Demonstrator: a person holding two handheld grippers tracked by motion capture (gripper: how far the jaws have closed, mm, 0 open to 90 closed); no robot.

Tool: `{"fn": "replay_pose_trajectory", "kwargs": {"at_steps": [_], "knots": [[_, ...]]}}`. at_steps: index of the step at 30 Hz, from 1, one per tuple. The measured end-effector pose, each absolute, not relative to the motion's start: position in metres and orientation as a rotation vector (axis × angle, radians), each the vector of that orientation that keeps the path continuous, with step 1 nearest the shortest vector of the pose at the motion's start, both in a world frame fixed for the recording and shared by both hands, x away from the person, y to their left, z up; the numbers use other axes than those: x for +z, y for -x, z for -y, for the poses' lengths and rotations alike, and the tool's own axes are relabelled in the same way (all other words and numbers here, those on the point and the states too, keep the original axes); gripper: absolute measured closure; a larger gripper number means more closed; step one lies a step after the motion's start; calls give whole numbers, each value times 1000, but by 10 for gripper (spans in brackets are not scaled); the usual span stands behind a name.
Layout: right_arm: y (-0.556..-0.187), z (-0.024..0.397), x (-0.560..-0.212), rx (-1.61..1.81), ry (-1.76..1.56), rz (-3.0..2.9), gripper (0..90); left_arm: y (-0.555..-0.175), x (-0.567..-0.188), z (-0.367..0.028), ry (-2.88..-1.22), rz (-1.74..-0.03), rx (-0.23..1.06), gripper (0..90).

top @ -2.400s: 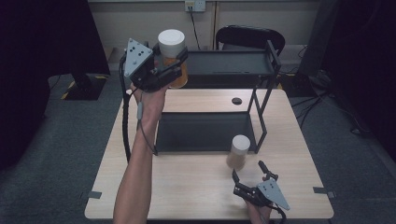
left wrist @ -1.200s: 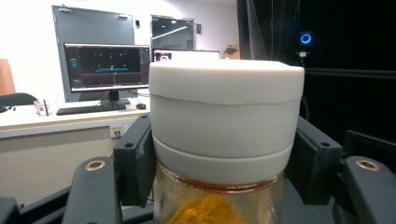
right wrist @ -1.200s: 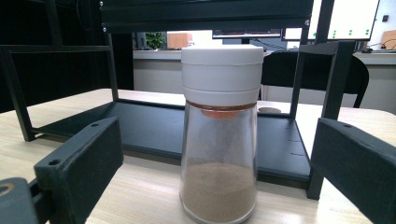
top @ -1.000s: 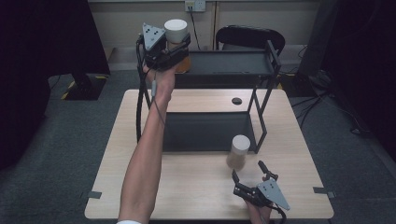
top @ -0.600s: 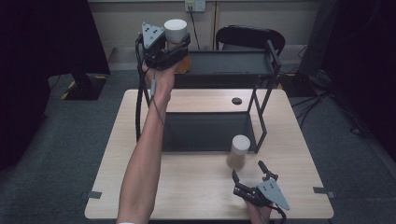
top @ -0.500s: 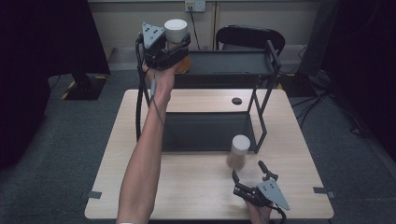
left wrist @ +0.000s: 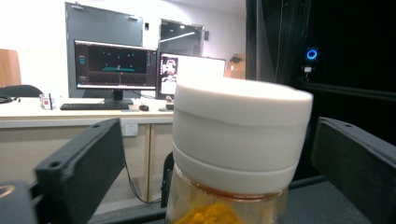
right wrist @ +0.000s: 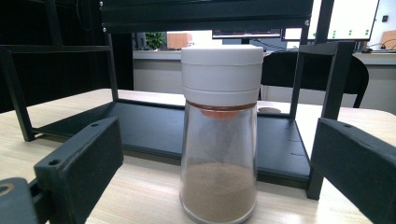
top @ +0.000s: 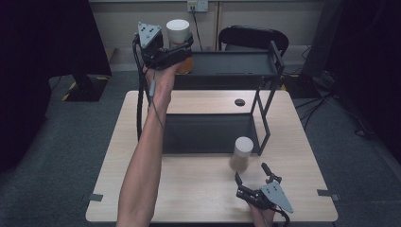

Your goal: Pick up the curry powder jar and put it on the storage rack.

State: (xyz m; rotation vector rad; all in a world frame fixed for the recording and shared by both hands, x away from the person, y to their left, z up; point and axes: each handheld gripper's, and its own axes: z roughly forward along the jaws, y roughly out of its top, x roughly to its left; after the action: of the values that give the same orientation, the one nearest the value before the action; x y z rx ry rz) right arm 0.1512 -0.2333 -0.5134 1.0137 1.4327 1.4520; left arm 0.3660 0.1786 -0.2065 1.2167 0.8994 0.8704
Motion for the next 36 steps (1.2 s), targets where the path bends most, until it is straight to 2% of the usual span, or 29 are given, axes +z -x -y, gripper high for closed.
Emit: {"fn": "replay_pose_trajectory", "kwargs": {"at_steps": [5,11,14,36], "knots": [[-151,233,-513,1452,-1014,-1433,15,-360,-205,-184,-1227,-869,848,0],[-151,233,-513,1451,-1013,-1433,15,-339,-212,-185,-1189,-832,884,0],[-151,233,-513,1451,-1013,-1433,15,-331,-222,-184,-1171,-821,923,0],[-151,233,-513,1451,-1013,-1432,15,-286,-277,-192,-1194,-799,929,0]]}}
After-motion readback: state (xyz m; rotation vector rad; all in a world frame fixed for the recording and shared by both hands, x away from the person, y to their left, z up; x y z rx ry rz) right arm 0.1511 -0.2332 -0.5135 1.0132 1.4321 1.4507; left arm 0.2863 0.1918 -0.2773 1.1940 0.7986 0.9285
